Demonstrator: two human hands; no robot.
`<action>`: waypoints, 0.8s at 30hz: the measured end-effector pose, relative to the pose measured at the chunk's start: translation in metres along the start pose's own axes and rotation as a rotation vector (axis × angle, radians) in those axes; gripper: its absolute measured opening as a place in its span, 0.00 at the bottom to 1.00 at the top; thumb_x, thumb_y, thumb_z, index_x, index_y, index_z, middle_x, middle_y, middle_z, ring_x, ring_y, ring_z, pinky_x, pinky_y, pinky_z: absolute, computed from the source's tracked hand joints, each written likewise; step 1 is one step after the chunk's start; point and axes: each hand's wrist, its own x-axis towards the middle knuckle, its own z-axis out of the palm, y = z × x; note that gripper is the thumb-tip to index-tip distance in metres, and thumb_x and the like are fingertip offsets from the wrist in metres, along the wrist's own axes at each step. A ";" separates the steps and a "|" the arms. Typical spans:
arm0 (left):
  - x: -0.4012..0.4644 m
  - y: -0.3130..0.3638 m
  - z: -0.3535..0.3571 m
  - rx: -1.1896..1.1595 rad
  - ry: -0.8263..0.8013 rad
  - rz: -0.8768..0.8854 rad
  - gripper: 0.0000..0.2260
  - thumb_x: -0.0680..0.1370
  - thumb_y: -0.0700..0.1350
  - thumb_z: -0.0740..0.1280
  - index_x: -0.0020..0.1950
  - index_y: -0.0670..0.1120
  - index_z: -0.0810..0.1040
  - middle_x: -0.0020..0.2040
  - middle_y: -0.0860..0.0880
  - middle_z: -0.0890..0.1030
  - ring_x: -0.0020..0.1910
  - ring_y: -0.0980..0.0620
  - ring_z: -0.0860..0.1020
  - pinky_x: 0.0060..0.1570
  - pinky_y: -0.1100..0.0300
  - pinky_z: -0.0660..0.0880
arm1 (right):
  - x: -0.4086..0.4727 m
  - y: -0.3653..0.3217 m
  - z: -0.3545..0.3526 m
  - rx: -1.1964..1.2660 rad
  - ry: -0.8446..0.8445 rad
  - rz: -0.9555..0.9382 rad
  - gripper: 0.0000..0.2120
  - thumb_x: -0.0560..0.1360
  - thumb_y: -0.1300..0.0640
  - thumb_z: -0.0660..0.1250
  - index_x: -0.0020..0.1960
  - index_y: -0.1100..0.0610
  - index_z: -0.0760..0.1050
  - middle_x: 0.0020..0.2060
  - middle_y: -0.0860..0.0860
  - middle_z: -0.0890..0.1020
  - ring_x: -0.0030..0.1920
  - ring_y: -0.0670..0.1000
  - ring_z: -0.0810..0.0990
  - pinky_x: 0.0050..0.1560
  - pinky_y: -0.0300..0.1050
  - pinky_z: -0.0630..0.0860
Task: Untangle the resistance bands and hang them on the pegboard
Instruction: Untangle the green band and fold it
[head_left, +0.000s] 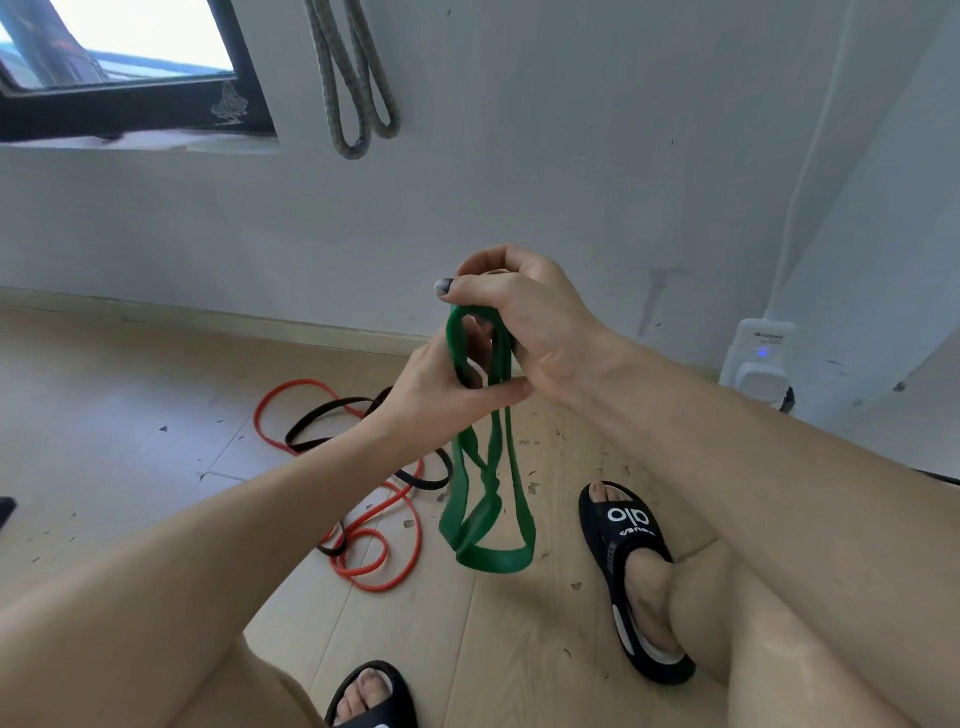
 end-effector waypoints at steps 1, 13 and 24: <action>0.000 0.000 0.000 -0.012 -0.016 0.003 0.19 0.70 0.55 0.77 0.56 0.51 0.77 0.48 0.50 0.83 0.49 0.48 0.83 0.50 0.44 0.82 | 0.000 0.000 0.001 0.053 0.000 0.027 0.11 0.71 0.62 0.76 0.49 0.57 0.76 0.40 0.55 0.77 0.35 0.51 0.75 0.38 0.47 0.74; -0.002 0.000 -0.010 0.006 -0.130 -0.026 0.09 0.74 0.53 0.77 0.44 0.54 0.77 0.38 0.55 0.80 0.39 0.54 0.79 0.45 0.52 0.78 | 0.007 -0.013 -0.016 0.406 0.014 0.080 0.15 0.69 0.72 0.67 0.31 0.56 0.70 0.35 0.54 0.76 0.29 0.46 0.67 0.34 0.40 0.66; 0.002 0.015 -0.023 0.144 -0.167 -0.004 0.12 0.81 0.53 0.69 0.53 0.45 0.75 0.44 0.51 0.84 0.44 0.55 0.82 0.48 0.51 0.81 | 0.022 -0.011 -0.040 0.525 0.140 0.095 0.23 0.68 0.76 0.60 0.22 0.55 0.69 0.28 0.53 0.71 0.30 0.50 0.68 0.40 0.46 0.72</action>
